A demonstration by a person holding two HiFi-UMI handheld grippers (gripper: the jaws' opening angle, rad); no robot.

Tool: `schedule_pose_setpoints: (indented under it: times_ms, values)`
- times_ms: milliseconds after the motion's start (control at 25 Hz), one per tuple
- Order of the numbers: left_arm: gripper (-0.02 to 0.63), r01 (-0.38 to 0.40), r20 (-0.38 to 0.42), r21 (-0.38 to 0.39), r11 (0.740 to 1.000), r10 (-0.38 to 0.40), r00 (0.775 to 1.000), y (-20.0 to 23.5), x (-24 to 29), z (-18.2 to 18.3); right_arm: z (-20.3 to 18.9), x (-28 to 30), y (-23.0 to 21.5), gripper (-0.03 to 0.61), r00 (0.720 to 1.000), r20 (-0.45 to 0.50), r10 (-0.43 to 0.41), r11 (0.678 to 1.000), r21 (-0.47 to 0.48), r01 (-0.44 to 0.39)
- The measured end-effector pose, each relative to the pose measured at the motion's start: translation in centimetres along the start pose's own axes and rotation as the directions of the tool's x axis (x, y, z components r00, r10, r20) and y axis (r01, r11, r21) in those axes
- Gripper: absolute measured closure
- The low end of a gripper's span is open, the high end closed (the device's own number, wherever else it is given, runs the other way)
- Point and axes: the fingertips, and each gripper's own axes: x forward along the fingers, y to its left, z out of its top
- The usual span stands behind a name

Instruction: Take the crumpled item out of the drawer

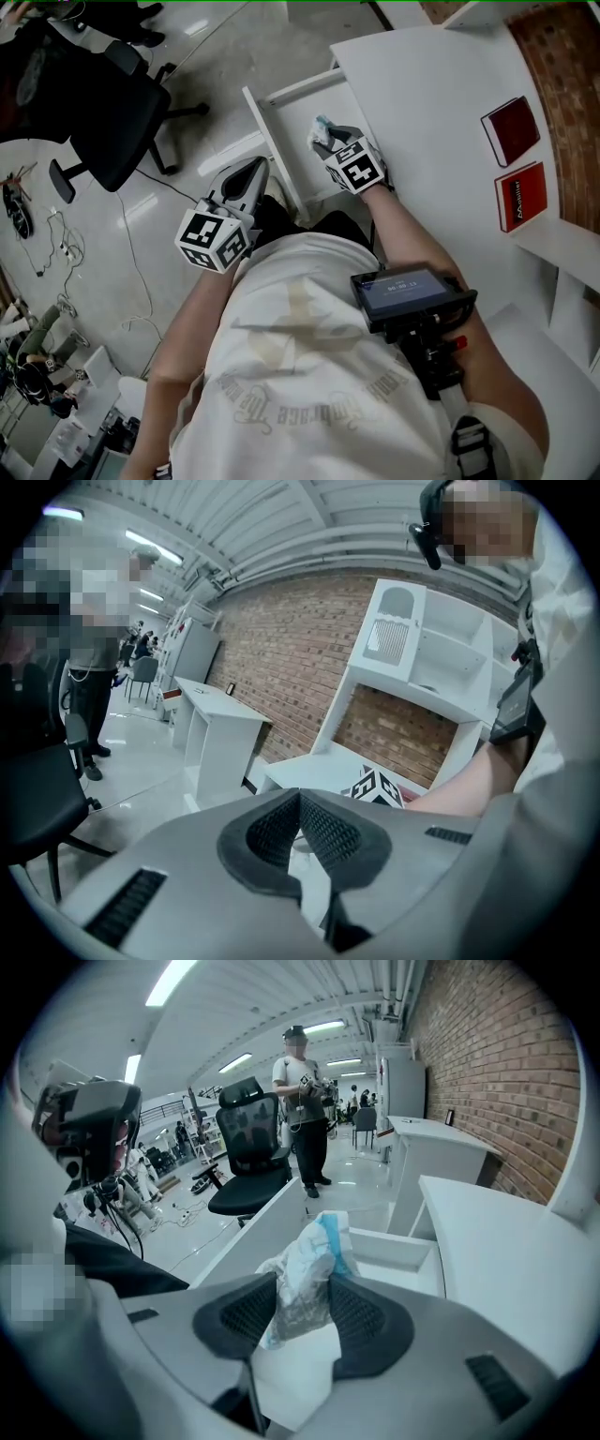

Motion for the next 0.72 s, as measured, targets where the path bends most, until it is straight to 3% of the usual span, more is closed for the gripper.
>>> schedule_pose_setpoints:
  times_ms: [400,720]
  values:
    - [0.594,0.031,0.006,-0.002,1.000,-0.031,0.999,-0.7,-0.9,0.4,2.0,-4.5,0.2,0.388,0.991,0.124,-0.043,0.991,0.129,0.027]
    - [0.594,0.058,0.015,0.049,0.997,-0.059,0.998,-1.8,-0.1,1.3,4.2,-8.1,0.0,0.394,0.964,0.258,-0.065,0.986,0.165,0.022]
